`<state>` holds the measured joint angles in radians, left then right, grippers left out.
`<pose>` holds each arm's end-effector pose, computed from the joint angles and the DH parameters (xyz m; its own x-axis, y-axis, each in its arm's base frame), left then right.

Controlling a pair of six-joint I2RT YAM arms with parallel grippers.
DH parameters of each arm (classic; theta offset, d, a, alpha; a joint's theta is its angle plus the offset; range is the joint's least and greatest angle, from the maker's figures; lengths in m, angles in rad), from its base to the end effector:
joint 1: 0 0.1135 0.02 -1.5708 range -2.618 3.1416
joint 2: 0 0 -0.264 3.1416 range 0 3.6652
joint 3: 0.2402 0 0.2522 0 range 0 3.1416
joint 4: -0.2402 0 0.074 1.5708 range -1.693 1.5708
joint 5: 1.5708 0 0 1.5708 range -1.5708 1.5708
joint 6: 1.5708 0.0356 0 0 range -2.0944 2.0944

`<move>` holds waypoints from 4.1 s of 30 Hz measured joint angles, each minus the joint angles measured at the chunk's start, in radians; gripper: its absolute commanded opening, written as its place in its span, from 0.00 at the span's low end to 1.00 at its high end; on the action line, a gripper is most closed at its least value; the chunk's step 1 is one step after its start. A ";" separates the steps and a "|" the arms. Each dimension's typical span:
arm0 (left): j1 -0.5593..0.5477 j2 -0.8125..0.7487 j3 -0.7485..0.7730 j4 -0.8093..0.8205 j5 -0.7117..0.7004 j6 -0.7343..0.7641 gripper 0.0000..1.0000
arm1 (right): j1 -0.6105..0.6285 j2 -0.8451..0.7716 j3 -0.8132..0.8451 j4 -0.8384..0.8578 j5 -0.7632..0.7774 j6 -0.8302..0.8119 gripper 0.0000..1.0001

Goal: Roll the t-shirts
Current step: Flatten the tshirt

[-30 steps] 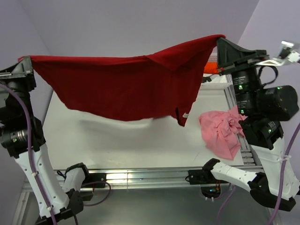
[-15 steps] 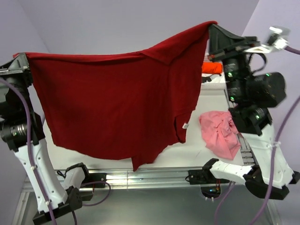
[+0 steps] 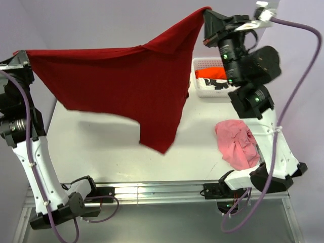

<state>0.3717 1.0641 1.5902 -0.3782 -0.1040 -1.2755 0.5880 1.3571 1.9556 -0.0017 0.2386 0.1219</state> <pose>0.1680 0.0695 0.5353 0.4771 -0.8353 -0.2732 -0.0016 0.3100 -0.9507 0.1897 0.1164 0.6201 0.4184 0.4209 -0.8048 -0.4304 0.8722 0.2324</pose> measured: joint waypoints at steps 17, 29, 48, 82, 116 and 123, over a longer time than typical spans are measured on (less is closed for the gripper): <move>0.000 -0.291 0.098 -0.039 -0.037 -0.001 0.00 | -0.003 -0.410 -0.071 0.018 -0.153 0.063 0.00; 0.000 -0.290 0.104 -0.070 -0.033 -0.002 0.00 | -0.004 -0.348 0.037 -0.103 -0.128 0.114 0.00; -0.003 -0.055 -0.900 0.266 -0.080 -0.068 0.01 | -0.043 -0.081 -0.799 -0.005 -0.054 0.316 0.00; -0.099 1.062 0.047 0.401 -0.073 0.078 0.89 | -0.308 1.073 0.326 -0.010 -0.409 0.497 0.70; -0.119 0.810 -0.299 -0.008 0.109 0.399 0.82 | -0.208 0.774 -0.332 -0.438 -0.222 0.425 0.38; -0.120 0.864 -0.299 -0.007 0.104 0.403 0.82 | -0.201 0.676 -0.514 -0.421 -0.165 0.459 0.40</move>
<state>0.2520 1.9282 1.2915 -0.3851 -0.0002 -0.8722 0.3866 2.0335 1.4414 -0.4225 0.0734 0.5804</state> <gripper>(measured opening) 0.819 0.389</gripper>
